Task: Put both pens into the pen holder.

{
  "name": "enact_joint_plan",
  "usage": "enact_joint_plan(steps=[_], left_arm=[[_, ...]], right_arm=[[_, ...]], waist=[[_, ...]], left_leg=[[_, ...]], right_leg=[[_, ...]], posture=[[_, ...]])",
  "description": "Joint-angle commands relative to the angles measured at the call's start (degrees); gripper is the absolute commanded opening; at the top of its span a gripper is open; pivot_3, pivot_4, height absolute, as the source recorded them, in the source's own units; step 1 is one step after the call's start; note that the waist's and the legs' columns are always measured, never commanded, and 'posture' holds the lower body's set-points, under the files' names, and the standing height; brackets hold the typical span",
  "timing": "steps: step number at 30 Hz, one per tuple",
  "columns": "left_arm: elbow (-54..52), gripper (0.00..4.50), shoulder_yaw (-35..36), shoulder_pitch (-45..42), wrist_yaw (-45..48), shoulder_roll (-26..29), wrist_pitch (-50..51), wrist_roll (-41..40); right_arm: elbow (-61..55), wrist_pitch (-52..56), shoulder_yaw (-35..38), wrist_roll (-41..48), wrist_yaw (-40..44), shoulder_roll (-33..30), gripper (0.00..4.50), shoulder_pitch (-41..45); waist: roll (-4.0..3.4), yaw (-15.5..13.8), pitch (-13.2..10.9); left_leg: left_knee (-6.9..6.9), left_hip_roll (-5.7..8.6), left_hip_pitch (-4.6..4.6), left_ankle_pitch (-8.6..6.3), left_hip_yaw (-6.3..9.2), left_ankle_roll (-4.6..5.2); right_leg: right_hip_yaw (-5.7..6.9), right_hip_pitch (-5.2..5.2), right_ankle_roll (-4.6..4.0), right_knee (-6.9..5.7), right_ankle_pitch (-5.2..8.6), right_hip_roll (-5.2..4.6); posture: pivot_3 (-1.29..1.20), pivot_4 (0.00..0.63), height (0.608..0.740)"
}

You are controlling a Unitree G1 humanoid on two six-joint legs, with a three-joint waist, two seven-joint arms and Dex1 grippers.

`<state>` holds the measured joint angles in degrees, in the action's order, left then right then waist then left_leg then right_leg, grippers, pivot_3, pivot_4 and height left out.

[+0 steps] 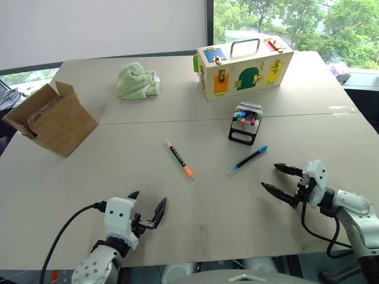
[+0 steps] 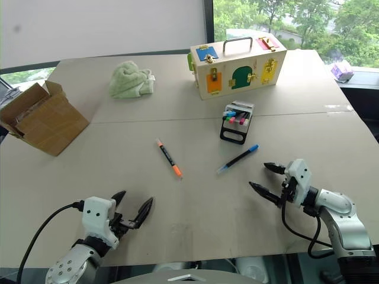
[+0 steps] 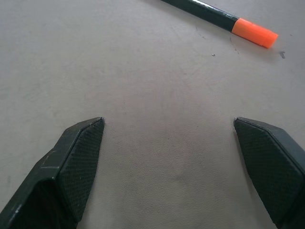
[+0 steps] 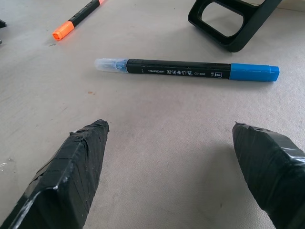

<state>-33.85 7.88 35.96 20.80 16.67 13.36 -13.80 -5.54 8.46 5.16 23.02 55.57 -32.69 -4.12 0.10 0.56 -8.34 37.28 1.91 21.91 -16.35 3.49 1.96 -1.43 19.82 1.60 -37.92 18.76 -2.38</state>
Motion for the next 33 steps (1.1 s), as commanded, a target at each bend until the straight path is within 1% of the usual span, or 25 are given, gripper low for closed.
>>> enact_joint_plan(steps=[1,4,8,15,17,19,23,26,27,30,33], left_arm=[[-2.1,4.50,-0.3,0.9,0.9,0.8,-0.8,-0.1],[-2.7,4.50,-0.5,0.7,0.4,0.6,-1.2,0.6],[-2.5,4.50,-1.4,-0.4,0.2,0.6,-2.1,1.7],[-3.9,4.50,-2.8,-2.0,0.1,0.3,-4.3,2.8],[-4.2,4.50,-2.9,-3.8,0.3,-0.1,-3.1,1.1],[-3.3,4.50,-3.1,-6.9,-1.2,-0.7,0.1,0.7],[2.5,4.50,-4.8,-21.5,-9.8,-4.8,7.4,5.2],[4.8,4.50,-6.6,-28.6,-13.1,-7.5,11.0,7.0],[5.3,4.50,-7.2,-30.4,-14.1,-8.2,12.6,7.6],[6.3,4.50,-8.2,-35.3,-17.0,-10.8,18.1,7.9],[6.4,4.50,-9.1,-37.9,-20.3,-12.2,24.8,9.8]], right_arm=[[-1.2,-3.3,0.0,-0.2,1.3,-0.2,4.43,-0.2],[-2.8,-5.3,0.0,1.0,2.6,0.6,4.43,-1.1],[-3.7,-5.1,0.2,2.8,4.0,0.6,4.43,-1.9],[-3.8,-6.6,0.3,2.5,3.7,0.9,4.43,-1.5],[-4.0,-6.1,0.0,2.7,3.8,0.6,4.43,-0.9],[-5.0,-5.0,-0.5,3.2,3.7,0.6,4.43,-0.1],[-10.1,-0.3,-3.8,5.4,5.2,-0.2,4.43,3.0],[-13.6,4.7,-5.0,8.4,4.8,-0.8,4.43,6.0],[-14.6,6.1,-5.0,9.4,4.4,-0.7,4.43,6.8],[-16.5,8.3,-5.8,10.3,4.1,-0.8,4.43,9.4],[-16.8,9.9,-6.1,10.8,4.2,-1.0,4.43,11.2]], waist=[[0.00,0.0,0.0],[0.03,0.0,0.0],[0.10,0.0,-0.1],[0.19,-0.1,-0.1],[0.20,-0.1,-0.1],[0.19,-0.1,-0.2],[0.16,-0.5,-0.2],[0.28,-0.3,-0.2],[0.29,-0.3,-0.2],[0.45,-0.3,-0.3],[0.51,-0.4,-0.3]], left_leg=[[0.00,0.00,0.00,0.00,0.00,0.00],[0.00,0.00,0.01,0.00,0.01,0.00],[0.01,0.00,0.01,0.00,0.01,0.00],[0.03,0.00,0.01,0.00,0.02,0.00],[0.04,0.00,0.02,0.01,0.02,-0.01],[0.04,0.01,0.01,0.01,0.02,-0.01],[0.15,0.02,-0.04,0.02,0.11,-0.02],[0.33,0.02,-0.02,0.07,0.17,-0.09],[0.34,0.04,-0.02,0.18,0.11,-0.29],[0.37,0.04,0.09,0.19,0.13,-0.31],[0.38,0.04,0.13,0.20,0.14,-0.31]], right_leg=[[0.00,0.00,0.00,0.00,0.00,0.00],[0.01,0.00,0.00,0.00,0.00,0.00],[0.02,0.00,0.00,0.00,0.00,0.00],[0.03,0.00,0.00,-0.03,0.00,0.01],[0.03,0.00,0.00,-0.03,0.00,0.01],[0.04,0.00,0.00,-0.04,0.00,0.01],[0.13,-0.05,0.01,-0.18,-0.01,0.05],[0.16,-0.04,0.02,-0.38,-0.02,0.12],[0.10,-0.04,0.02,-0.35,-0.02,0.11],[0.13,0.03,0.02,-0.32,-0.02,0.13],[0.15,0.05,0.02,-0.32,-0.02,0.12]], posture=[[0.00,0.150,0.740],[0.00,0.150,0.740],[0.00,0.150,0.740],[0.00,0.150,0.740],[0.00,0.150,0.740],[0.00,0.150,0.740],[0.00,0.150,0.740],[0.00,0.150,0.740],[0.00,0.150,0.740],[0.00,0.150,0.740],[0.00,0.150,0.740]])
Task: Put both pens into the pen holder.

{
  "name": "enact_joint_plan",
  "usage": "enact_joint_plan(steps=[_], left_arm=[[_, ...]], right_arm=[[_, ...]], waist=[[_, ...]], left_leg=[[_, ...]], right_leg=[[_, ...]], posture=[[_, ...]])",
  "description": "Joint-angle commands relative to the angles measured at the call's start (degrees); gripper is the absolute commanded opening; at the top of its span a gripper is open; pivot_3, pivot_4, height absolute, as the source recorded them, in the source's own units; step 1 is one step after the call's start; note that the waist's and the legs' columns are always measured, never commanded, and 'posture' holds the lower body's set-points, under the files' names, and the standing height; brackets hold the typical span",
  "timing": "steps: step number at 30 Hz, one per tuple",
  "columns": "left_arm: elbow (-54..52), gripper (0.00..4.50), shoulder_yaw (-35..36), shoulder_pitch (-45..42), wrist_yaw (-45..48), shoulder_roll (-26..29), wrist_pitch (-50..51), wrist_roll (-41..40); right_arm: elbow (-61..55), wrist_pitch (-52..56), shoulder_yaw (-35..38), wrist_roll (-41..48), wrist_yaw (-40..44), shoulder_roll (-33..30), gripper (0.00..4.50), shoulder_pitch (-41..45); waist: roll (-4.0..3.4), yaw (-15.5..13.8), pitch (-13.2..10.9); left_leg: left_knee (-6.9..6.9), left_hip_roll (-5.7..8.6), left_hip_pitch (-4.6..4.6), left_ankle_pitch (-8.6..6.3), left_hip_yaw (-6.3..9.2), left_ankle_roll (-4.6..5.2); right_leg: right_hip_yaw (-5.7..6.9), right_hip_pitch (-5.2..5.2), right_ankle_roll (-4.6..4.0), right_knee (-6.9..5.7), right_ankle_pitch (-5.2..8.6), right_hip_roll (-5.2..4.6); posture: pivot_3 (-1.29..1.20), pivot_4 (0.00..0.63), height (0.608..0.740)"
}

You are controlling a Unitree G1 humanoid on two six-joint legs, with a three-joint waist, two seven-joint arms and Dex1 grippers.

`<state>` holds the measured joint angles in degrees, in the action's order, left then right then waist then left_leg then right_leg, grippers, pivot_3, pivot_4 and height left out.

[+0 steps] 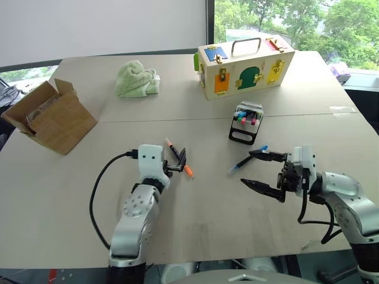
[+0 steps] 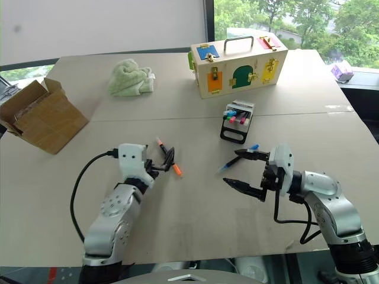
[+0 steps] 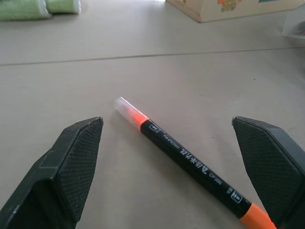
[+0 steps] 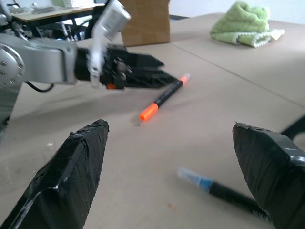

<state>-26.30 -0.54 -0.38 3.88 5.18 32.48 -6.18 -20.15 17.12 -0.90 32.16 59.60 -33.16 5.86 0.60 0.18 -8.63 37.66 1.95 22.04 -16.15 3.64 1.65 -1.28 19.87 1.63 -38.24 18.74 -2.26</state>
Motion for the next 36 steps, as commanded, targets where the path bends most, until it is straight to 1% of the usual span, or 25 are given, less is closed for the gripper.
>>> enact_joint_plan(steps=[1,3,5,6,7,8,9,10,11,12,15,17,18,20,23,24,27,29,30,32,34,36], left_arm=[[-1.2,4.50,-0.3,-1.9,-5.1,-1.4,8.6,2.9],[-2.0,4.50,0.8,-2.2,-7.8,-3.5,14.1,3.0],[-1.8,4.50,-0.2,-2.8,-10.2,-3.7,21.4,5.6],[-0.7,4.50,-1.4,-3.2,-10.2,-2.8,24.2,6.6],[0.6,4.10,-1.9,-3.7,-10.7,-2.5,27.3,7.5],[1.5,3.98,-2.0,-4.1,-11.1,-2.3,29.5,8.0],[2.1,3.67,-1.3,-4.2,-11.5,-2.7,31.1,8.1],[2.3,3.21,-0.4,-4.4,-12.0,-3.2,32.3,8.2],[2.5,3.08,0.3,-4.7,-12.5,-3.6,32.8,8.5],[2.5,2.43,0.9,-4.8,-12.9,-3.9,33.2,8.7],[2.1,1.22,1.5,-4.8,-13.3,-4.3,33.1,8.7],[1.3,0.32,1.9,-4.7,-12.8,-4.5,29.9,8.1],[0.8,0.05,1.7,-4.5,-12.1,-4.1,26.7,7.7],[0.4,0.05,1.4,-4.1,-11.2,-3.5,23.0,7.4],[-2.0,0.05,-1.7,-2.2,-4.2,0.8,15.3,5.6],[-2.8,0.05,-1.8,-1.6,-2.0,1.5,13.1,4.2],[-5.0,0.05,0.1,-0.3,4.2,0.9,7.8,-2.2],[-7.4,0.05,1.3,0.6,10.5,1.1,4.0,-8.4],[-8.4,0.05,1.4,1.2,13.7,1.5,2.8,-11.2],[-9.2,0.05,1.2,1.9,17.3,2.5,1.9,-14.4],[-9.4,0.05,0.4,2.2,19.9,3.9,0.9,-15.7],[-9.3,0.05,-0.1,2.3,21.9,4.9,0.4,-17.7]], right_arm=[[-2.1,1.4,-0.1,1.6,0.4,-0.7,4.43,1.5],[-1.8,1.8,0.0,1.5,0.9,-1.2,4.43,2.1],[-2.0,3.5,0.1,2.3,0.7,-1.6,4.43,2.6],[-2.0,5.4,0.0,2.6,0.1,-2.0,4.43,2.8],[-2.2,7.4,-0.6,2.2,-0.7,-2.7,4.50,2.9],[-2.2,8.4,-1.2,1.5,-1.1,-3.4,4.50,2.8],[-2.5,9.1,-1.5,1.2,-1.1,-3.9,4.50,2.5],[-2.9,9.2,-1.5,1.2,-1.0,-4.2,4.50,2.2],[-2.9,9.0,-1.3,1.1,-1.2,-4.3,4.50,2.0],[-2.9,9.1,-1.2,0.8,-1.6,-4.3,4.50,2.0],[-2.6,9.5,-1.0,0.9,-2.2,-4.1,4.50,2.6],[-2.4,10.8,-1.2,1.1,-3.7,-3.3,4.50,3.9],[-2.3,11.6,-1.7,0.6,-5.2,-2.7,4.50,4.6],[-2.4,12.5,-2.2,-0.1,-6.8,-2.0,4.50,5.4],[-3.8,21.2,-3.0,3.0,-13.2,1.2,4.50,9.0],[-4.2,24.8,-3.2,4.0,-15.5,2.3,4.50,10.4],[-3.9,35.4,-2.8,7.6,-21.4,5.2,4.50,14.8],[-1.8,42.3,-0.9,12.2,-25.1,9.0,4.50,18.9],[-0.4,45.1,0.3,14.4,-26.8,11.1,4.50,20.8],[2.0,49.2,2.9,17.7,-30.0,14.8,4.50,23.9],[3.2,52.0,3.7,19.7,-31.5,17.0,4.50,26.0],[3.3,53.1,2.5,20.2,-31.7,17.7,4.50,26.8]], waist=[[0.01,0.0,0.0],[0.02,0.0,0.0],[0.02,0.0,0.0],[0.02,0.1,0.0],[0.01,0.1,0.0],[0.01,0.1,0.0],[-0.03,0.1,0.1],[-0.08,0.2,0.1],[-0.15,0.4,0.2],[-0.22,0.6,0.3],[-0.37,1.0,0.4],[-0.43,1.1,0.4],[-0.43,1.1,0.4],[-0.42,1.4,0.4],[-0.37,1.8,0.4],[-0.40,1.7,0.4],[-0.34,1.5,0.3],[-0.28,1.1,0.3],[-0.24,0.9,0.3],[-0.24,0.6,0.3],[-0.24,0.1,0.3],[-0.24,0.4,0.3]], left_leg=[[0.01,0.00,0.00,0.00,0.00,0.00],[0.05,0.00,0.00,0.00,0.00,0.00],[0.08,0.00,0.00,0.00,0.01,0.00],[0.09,0.00,-0.03,0.00,0.00,0.00],[0.10,0.00,-0.08,0.00,0.00,0.00],[0.11,0.00,-0.11,0.00,0.00,0.00],[0.11,0.00,-0.13,0.00,-0.01,0.00],[0.12,0.00,-0.15,0.00,-0.02,0.01],[0.12,0.00,-0.22,0.00,-0.05,0.01],[0.12,-0.01,-0.27,-0.01,-0.06,0.01],[0.12,-0.06,-0.39,-0.04,-0.16,0.06],[0.12,-0.10,-0.46,-0.08,-0.20,0.13],[0.12,-0.11,-0.46,-0.06,-0.20,0.11],[0.12,-0.15,-0.45,-0.03,-0.20,0.05],[0.12,-0.16,-0.41,0.00,-0.18,0.00],[0.11,-0.19,-0.36,0.13,-0.18,-0.24],[0.12,-0.16,-0.23,0.15,-0.16,-0.26],[0.15,-0.11,-0.01,0.15,-0.16,-0.26],[0.17,-0.11,0.14,0.15,-0.16,-0.26],[0.38,-0.13,0.74,0.16,-0.08,-0.28],[0.44,-0.13,0.86,0.16,-0.01,-0.28],[0.45,-0.03,0.91,0.14,-0.03,-0.23]], right_leg=[[0.00,-0.01,0.00,0.00,0.00,0.00],[-0.01,-0.01,0.00,-0.02,0.00,0.00],[0.00,-0.01,0.00,-0.03,0.00,0.00],[-0.01,-0.03,0.00,-0.05,0.00,0.00],[-0.02,-0.06,0.00,-0.12,0.00,0.01],[-0.02,-0.07,0.00,-0.17,0.00,0.01],[-0.04,-0.07,0.00,-0.21,0.00,0.01],[-0.05,-0.08,0.00,-0.24,0.00,0.01],[-0.10,-0.11,0.00,-0.26,0.00,0.01],[-0.13,-0.15,0.00,-0.27,0.00,0.02],[-0.27,-0.19,0.01,-0.37,0.00,0.12],[-0.32,-0.18,0.01,-0.52,0.01,0.16],[-0.32,-0.16,0.00,-0.58,0.01,0.17],[-0.34,-0.12,0.00,-0.61,0.01,0.21],[-0.32,-0.06,0.00,-0.62,0.00,0.21],[-0.34,0.00,-0.01,-0.64,0.00,0.23],[-0.30,0.10,-0.02,-0.60,0.00,0.16],[-0.29,0.31,-0.03,-0.61,-0.01,0.08],[-0.29,0.48,-0.04,-0.64,-0.01,0.07],[-0.19,1.00,-0.10,-0.72,-0.05,0.10],[-0.09,1.03,-0.10,-0.67,-0.05,0.09],[-0.12,1.01,-0.10,-0.61,-0.05,0.03]], posture=[[0.00,0.150,0.740],[0.00,0.150,0.740],[0.00,0.150,0.740],[0.00,0.150,0.740],[0.00,0.150,0.740],[0.00,0.150,0.740],[0.00,0.150,0.740],[0.00,0.150,0.740],[0.00,0.150,0.740],[0.00,0.150,0.740],[0.00,0.150,0.740],[0.00,0.150,0.740],[0.00,0.150,0.740],[0.00,0.150,0.740],[0.00,0.150,0.740],[0.00,0.150,0.740],[0.00,0.150,0.740],[0.00,0.150,0.740],[0.00,0.150,0.740],[0.00,0.150,0.740],[0.00,0.150,0.740],[0.00,0.150,0.740]])
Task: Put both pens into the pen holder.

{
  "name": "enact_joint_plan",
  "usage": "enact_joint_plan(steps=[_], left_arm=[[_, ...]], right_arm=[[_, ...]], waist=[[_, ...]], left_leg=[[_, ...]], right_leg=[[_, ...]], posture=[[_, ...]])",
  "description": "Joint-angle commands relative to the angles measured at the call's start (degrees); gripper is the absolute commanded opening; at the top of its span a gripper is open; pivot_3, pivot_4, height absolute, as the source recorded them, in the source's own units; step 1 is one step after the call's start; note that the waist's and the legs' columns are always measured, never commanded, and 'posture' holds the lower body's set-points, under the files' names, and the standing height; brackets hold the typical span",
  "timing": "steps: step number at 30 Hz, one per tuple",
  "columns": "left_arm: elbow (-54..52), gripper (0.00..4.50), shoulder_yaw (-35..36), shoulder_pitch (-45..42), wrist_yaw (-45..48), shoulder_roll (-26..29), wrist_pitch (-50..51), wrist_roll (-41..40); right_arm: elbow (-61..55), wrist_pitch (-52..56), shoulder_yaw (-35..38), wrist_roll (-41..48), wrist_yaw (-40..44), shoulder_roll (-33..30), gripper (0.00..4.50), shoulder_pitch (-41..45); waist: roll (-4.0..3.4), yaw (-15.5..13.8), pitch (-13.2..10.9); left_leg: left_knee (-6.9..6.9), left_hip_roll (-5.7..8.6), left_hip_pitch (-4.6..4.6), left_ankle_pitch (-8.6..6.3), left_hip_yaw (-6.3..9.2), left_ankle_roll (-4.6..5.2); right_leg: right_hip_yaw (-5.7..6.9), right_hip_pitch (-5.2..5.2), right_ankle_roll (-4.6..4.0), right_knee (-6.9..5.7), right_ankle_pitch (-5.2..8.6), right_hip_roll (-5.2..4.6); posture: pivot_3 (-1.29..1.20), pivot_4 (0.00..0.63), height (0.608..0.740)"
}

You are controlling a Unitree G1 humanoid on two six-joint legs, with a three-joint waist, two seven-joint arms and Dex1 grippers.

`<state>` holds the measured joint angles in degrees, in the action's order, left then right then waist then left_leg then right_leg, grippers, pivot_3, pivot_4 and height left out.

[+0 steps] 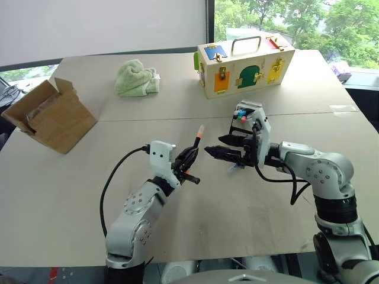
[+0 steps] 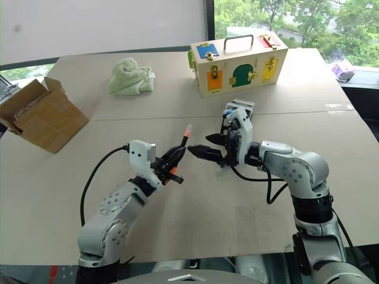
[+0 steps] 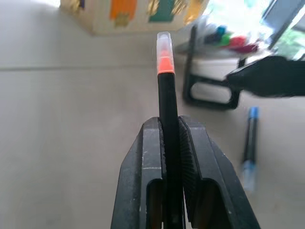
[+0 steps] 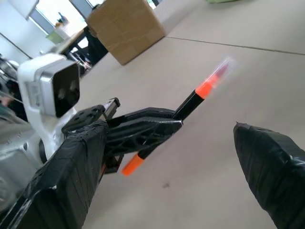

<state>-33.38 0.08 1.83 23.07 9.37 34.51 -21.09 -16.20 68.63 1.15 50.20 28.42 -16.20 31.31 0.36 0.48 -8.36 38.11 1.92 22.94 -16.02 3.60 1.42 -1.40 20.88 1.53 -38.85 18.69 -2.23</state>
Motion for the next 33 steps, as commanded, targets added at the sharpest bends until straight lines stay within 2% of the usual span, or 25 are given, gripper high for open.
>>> enact_joint_plan(steps=[1,5,8,11,13,14,15,16,17,18,20,21,22,26,28,30,33], left_arm=[[-2.2,0.05,-0.8,0.0,3.4,0.9,-1.8,-3.6],[-2.8,0.05,-2.0,-0.6,5.8,1.4,-1.7,-7.2],[-2.5,0.05,-3.5,-0.4,6.4,3.1,-2.3,-6.2],[-2.1,0.00,-3.9,-0.4,5.7,3.5,-3.0,-6.2],[-2.0,0.00,-4.4,-0.5,5.2,3.8,-3.4,-5.6],[-1.8,0.00,-4.6,-0.7,4.9,3.7,-3.6,-5.5],[-1.6,0.00,-4.7,-0.9,4.4,3.6,-3.7,-5.4],[-1.3,0.00,-4.9,-1.1,4.1,3.6,-3.8,-5.3],[-1.1,0.00,-5.1,-1.2,4.0,3.6,-3.9,-5.4],[-1.0,0.00,-5.2,-1.2,3.9,3.5,-3.9,-5.7],[-1.0,0.00,-4.8,-1.2,3.9,3.0,-3.4,-7.5],[-1.2,0.96,-4.8,-1.1,4.2,3.1,-3.1,-8.5],[-1.5,1.29,-5.1,-1.0,4.3,3.4,-3.1,-8.3],[-2.0,3.23,-5.0,-1.5,2.6,4.8,-3.4,-6.3],[-2.9,3.23,-3.1,-1.7,2.1,5.4,-2.9,-7.5],[-4.1,3.23,-1.3,-2.3,2.0,6.7,-2.4,-8.4],[-5.4,3.23,1.3,-3.4,1.7,9.1,-0.6,-10.1]], right_arm=[[-1.2,1.8,-0.8,1.9,0.0,0.5,4.50,1.3],[0.1,1.9,-0.8,2.0,-2.4,3.7,4.50,2.1],[0.7,2.0,0.9,3.1,-3.7,5.5,4.50,2.7],[0.5,0.6,0.7,2.0,-4.0,5.5,3.66,2.7],[0.1,-0.5,0.1,1.3,-3.3,5.0,2.59,2.3],[-0.1,-0.7,-0.2,1.2,-3.0,4.9,2.34,2.1],[-0.2,-0.9,-0.4,1.2,-2.9,4.8,1.90,1.8],[-0.3,-1.0,-0.5,1.1,-2.7,4.8,1.24,1.6],[-0.4,-1.2,-0.6,1.1,-2.7,4.9,0.97,1.5],[-0.5,-1.3,-0.7,1.0,-2.7,4.9,0.53,1.5],[-0.3,-1.6,-0.7,0.9,-2.9,5.1,0.06,1.6],[-0.3,-1.8,-0.5,0.9,-3.0,5.2,0.06,1.7],[-0.3,-1.9,-0.4,0.9,-3.0,5.1,0.06,1.8],[-1.0,-3.5,1.0,0.7,-2.8,4.2,0.06,2.2],[-3.3,-11.0,0.6,-3.1,0.5,1.8,0.06,1.7],[-5.7,-23.8,-0.2,-9.4,5.0,0.1,0.06,-0.2],[-7.2,-37.9,-3.2,-19.6,6.9,-2.6,0.06,-1.9]], waist=[[0.00,0.2,0.0],[-0.02,0.3,0.0],[-0.03,0.5,0.0],[-0.03,0.5,0.0],[-0.03,0.5,0.0],[-0.04,0.4,0.0],[-0.03,0.4,0.0],[-0.03,0.4,0.0],[-0.03,0.5,0.0],[-0.04,0.6,0.0],[-0.04,0.6,0.0],[-0.04,0.6,0.0],[-0.04,0.5,0.0],[-0.04,0.5,0.0],[-0.06,0.5,0.0],[-0.03,0.3,-0.1],[-0.03,0.4,-0.1]], left_leg=[[0.00,0.00,0.00,0.00,0.00,0.01],[0.00,-0.03,-0.03,0.00,0.02,0.01],[0.00,-0.06,-0.08,0.01,0.02,0.01],[0.03,-0.05,-0.08,0.01,0.01,0.01],[0.05,-0.04,-0.08,0.01,0.00,0.01],[0.05,-0.04,-0.08,0.01,0.01,0.01],[0.05,-0.04,-0.08,0.01,0.01,0.01],[0.05,-0.04,-0.08,0.01,0.01,0.01],[0.05,-0.04,-0.08,0.01,0.01,0.01],[0.06,-0.05,-0.09,0.01,0.01,0.01],[0.05,-0.05,-0.09,0.01,0.01,0.01],[0.05,-0.06,-0.09,0.01,0.01,0.01],[0.05,-0.05,-0.09,0.01,0.01,0.01],[0.06,-0.05,-0.09,0.01,0.01,0.01],[0.06,-0.05,-0.09,0.01,0.01,0.01],[0.07,-0.04,-0.08,0.01,0.01,0.01],[0.07,-0.05,-0.07,0.01,0.03,0.01]], right_leg=[[0.00,0.00,0.00,0.00,0.00,0.00],[0.02,0.01,0.00,-0.06,0.00,0.06],[-0.01,0.00,0.00,-0.14,0.00,0.11],[-0.01,-0.01,0.00,-0.12,0.00,0.10],[-0.02,-0.01,0.00,-0.12,0.00,0.10],[-0.02,-0.01,0.00,-0.12,0.00,0.10],[-0.02,-0.01,0.00,-0.12,0.00,0.10],[-0.01,-0.02,0.01,-0.12,0.00,0.10],[-0.02,-0.02,0.01,-0.12,0.00,0.10],[-0.02,-0.01,0.00,-0.13,0.00,0.12],[-0.03,-0.01,0.01,-0.15,0.00,0.14],[-0.03,-0.01,0.01,-0.15,0.00,0.14],[-0.03,-0.01,0.01,-0.15,0.00,0.14],[-0.04,-0.01,0.01,-0.14,0.00,0.13],[-0.03,-0.01,0.01,-0.14,0.00,0.14],[-0.03,-0.01,0.01,-0.13,0.00,0.13],[0.00,-0.01,0.02,-0.10,0.01,0.15]], posture=[[0.00,0.150,0.740],[0.00,0.150,0.740],[0.00,0.150,0.740],[0.00,0.150,0.740],[0.00,0.150,0.740],[0.00,0.150,0.740],[0.00,0.150,0.740],[0.00,0.150,0.740],[0.00,0.150,0.740],[0.00,0.150,0.740],[0.00,0.150,0.740],[0.00,0.150,0.740],[0.00,0.150,0.740],[0.00,0.150,0.740],[0.00,0.150,0.740],[0.00,0.150,0.740],[0.00,0.150,0.740]])
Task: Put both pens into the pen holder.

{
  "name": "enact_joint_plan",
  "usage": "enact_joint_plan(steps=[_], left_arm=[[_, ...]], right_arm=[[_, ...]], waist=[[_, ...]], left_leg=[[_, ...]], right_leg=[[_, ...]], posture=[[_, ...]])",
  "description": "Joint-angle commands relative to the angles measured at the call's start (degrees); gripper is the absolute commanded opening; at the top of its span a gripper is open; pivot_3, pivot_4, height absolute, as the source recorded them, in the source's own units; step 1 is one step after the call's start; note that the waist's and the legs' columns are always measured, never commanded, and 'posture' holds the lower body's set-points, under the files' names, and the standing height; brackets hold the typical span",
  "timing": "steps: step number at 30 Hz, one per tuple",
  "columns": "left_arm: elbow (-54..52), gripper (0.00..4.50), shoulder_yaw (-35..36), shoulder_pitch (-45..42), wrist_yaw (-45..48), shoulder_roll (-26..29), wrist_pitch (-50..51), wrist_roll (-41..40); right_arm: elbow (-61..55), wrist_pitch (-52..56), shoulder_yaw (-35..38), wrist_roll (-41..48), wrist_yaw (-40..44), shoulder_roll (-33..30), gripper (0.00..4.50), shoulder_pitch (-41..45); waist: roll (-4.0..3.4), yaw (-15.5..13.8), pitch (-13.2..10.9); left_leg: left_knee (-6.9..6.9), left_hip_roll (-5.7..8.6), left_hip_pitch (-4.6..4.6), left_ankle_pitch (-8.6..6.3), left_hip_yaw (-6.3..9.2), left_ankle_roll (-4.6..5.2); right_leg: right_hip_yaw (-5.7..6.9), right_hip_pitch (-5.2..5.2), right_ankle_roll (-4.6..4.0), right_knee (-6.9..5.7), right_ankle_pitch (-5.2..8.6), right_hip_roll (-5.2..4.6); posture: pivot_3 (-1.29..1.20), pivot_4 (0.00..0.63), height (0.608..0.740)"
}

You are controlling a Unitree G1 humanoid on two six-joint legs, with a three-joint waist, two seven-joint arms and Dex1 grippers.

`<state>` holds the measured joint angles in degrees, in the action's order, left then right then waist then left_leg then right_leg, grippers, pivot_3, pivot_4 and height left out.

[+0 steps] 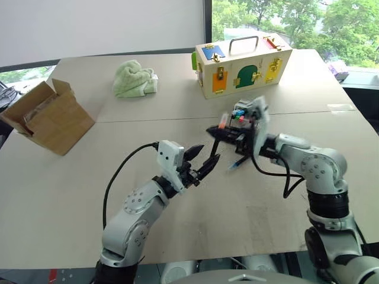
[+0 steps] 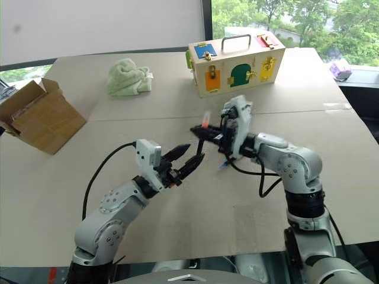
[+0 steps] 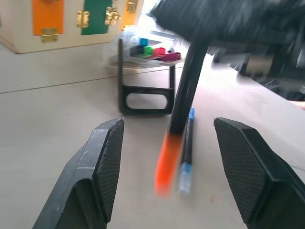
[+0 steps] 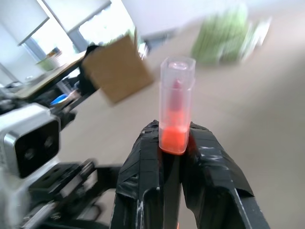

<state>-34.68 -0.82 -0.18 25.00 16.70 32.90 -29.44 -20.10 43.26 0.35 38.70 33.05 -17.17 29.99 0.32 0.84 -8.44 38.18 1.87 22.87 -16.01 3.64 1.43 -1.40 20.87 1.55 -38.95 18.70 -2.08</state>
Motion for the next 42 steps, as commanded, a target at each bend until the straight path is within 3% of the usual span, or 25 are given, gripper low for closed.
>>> enact_joint_plan(steps=[1,4,10,20,29,31,32,37,39,42], left_arm=[[-4.3,3.23,2.7,-1.8,-0.4,2.8,1.6,-1.5],[-3.5,3.23,2.2,-2.6,-0.2,7.9,1.3,3.2],[-3.1,3.23,3.0,-4.5,-0.7,8.8,2.1,2.3],[-5.4,3.23,2.9,-6.1,-0.2,9.9,3.8,1.0],[-6.0,3.23,2.1,-5.7,0.5,9.0,4.6,-1.5],[-5.5,3.28,2.2,-6.0,0.2,9.3,5.3,-1.5],[-5.3,3.28,2.1,-6.1,0.2,9.6,5.5,-1.4],[-5.6,3.28,1.4,-6.1,0.0,9.8,5.7,-1.1],[-5.7,3.28,0.9,-5.7,-0.1,10.0,5.7,-0.7],[-5.4,3.28,0.2,-5.2,0.1,10.6,5.4,-0.2]], right_arm=[[-3.5,-16.0,-3.5,-11.4,2.3,-2.5,0.06,-0.8],[-1.0,-26.7,-5.5,-19.2,2.6,-3.6,0.06,0.6],[4.3,-36.0,-5.0,-27.0,-1.2,-3.2,0.06,1.9],[6.2,-39.2,-4.8,-29.3,0.8,-5.7,0.06,-1.6],[11.8,-43.6,-6.6,-33.6,0.8,-5.4,0.06,1.5],[12.8,-44.4,-7.2,-35.1,0.6,-5.5,1.15,2.2],[13.3,-44.6,-7.4,-35.6,0.5,-5.5,1.32,2.4],[15.1,-45.6,-7.1,-36.9,-0.2,-5.4,3.71,3.4],[15.0,-45.2,-6.5,-36.6,-0.3,-5.7,4.47,3.4],[13.8,-44.2,-5.4,-35.2,-0.5,-5.6,4.47,3.0]], waist=[[0.00,0.0,0.0],[-0.02,0.4,0.0],[-0.01,-0.1,0.0],[-0.01,0.0,0.0],[-0.01,0.0,0.0],[-0.01,0.0,0.0],[-0.01,0.0,0.0],[-0.01,0.0,0.0],[-0.01,0.0,0.0],[-0.01,0.0,0.0]], left_leg=[[0.00,-0.01,0.00,0.00,0.00,0.00],[0.01,-0.01,-0.06,0.01,-0.04,-0.01],[0.05,-0.02,-0.09,0.02,-0.02,-0.04],[0.04,-0.02,-0.08,0.02,-0.02,-0.04],[0.06,-0.02,-0.09,0.02,-0.03,-0.04],[0.06,-0.02,-0.09,0.02,-0.02,-0.04],[0.06,-0.02,-0.08,0.02,-0.02,-0.04],[0.07,-0.02,-0.08,0.02,-0.02,-0.04],[0.07,-0.02,-0.08,0.02,-0.02,-0.04],[0.07,-0.02,-0.08,0.02,-0.02,-0.04]], right_leg=[[-0.01,0.00,0.00,-0.01,0.00,0.01],[-0.06,0.00,0.00,-0.05,0.00,0.04],[-0.06,-0.02,0.00,-0.07,0.00,0.03],[-0.06,-0.04,0.00,-0.05,0.00,0.01],[-0.07,-0.04,0.00,-0.06,0.00,0.02],[-0.06,-0.04,0.00,-0.07,0.00,0.02],[-0.06,-0.04,-0.01,-0.06,0.00,0.02],[-0.07,-0.04,0.00,-0.06,0.00,0.02],[-0.06,-0.04,-0.01,-0.06,-0.01,0.02],[-0.07,-0.04,-0.01,-0.06,-0.01,0.02]], posture=[[0.00,0.150,0.740],[0.00,0.150,0.740],[0.00,0.150,0.740],[0.00,0.150,0.740],[0.00,0.150,0.740],[0.00,0.150,0.740],[0.00,0.150,0.740],[0.00,0.150,0.740],[0.00,0.150,0.740],[0.00,0.150,0.740]])
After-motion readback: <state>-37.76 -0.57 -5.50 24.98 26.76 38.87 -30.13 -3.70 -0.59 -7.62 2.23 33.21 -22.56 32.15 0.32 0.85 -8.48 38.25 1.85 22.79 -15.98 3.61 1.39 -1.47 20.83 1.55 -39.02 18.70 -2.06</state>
